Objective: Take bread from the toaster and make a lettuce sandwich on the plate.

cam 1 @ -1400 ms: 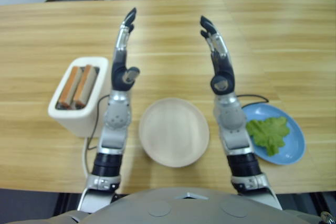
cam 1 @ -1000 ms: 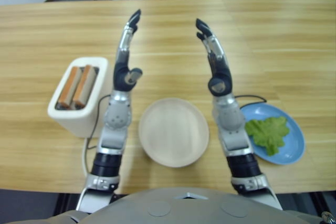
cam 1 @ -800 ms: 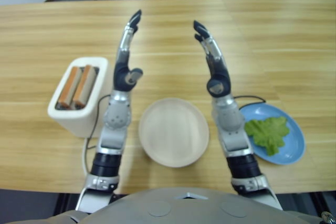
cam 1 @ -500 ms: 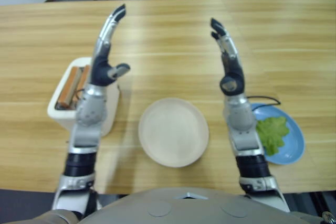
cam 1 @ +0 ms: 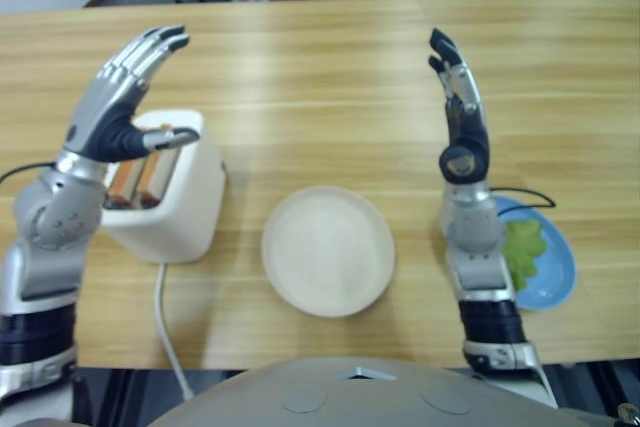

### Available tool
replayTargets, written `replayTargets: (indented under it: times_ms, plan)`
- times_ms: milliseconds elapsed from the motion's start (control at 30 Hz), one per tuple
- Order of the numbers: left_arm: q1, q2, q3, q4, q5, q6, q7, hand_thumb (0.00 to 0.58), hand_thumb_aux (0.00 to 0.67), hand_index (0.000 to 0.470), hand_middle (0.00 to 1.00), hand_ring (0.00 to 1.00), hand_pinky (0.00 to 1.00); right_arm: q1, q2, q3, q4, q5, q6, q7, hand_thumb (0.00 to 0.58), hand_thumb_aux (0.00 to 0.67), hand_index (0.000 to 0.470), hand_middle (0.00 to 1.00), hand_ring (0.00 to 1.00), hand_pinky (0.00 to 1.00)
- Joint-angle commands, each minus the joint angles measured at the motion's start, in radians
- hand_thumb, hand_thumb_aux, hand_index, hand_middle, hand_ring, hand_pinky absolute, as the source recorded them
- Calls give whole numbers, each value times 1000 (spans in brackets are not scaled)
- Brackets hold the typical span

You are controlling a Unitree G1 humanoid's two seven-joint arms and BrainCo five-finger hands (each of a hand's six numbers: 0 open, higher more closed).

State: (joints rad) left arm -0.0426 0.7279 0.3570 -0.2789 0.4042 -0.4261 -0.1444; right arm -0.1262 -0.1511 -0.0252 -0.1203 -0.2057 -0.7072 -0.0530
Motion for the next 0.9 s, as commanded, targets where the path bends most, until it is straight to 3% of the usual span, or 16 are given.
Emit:
replayTargets:
  times_ms: [33, 533, 900]
  plan:
    - [52, 106, 81, 97, 96, -30, 9, 0, 0, 0, 0, 0, 0, 3, -17, -27, -4, -1, 0, -2, 0, 0, 0, 0, 0, 0]
    - [255, 409, 91, 340, 189, -10, -150, 0, 0, 0, 0, 0, 0, 26, -23, -62, -9, -12, -10, -22, 0, 0, 0, 0, 0, 0]
    - [322, 454, 57, 363, 193, -18, -223, 0, 0, 0, 0, 0, 0, 42, -28, -75, -30, -12, -7, -24, 0, 0, 0, 0, 0, 0]
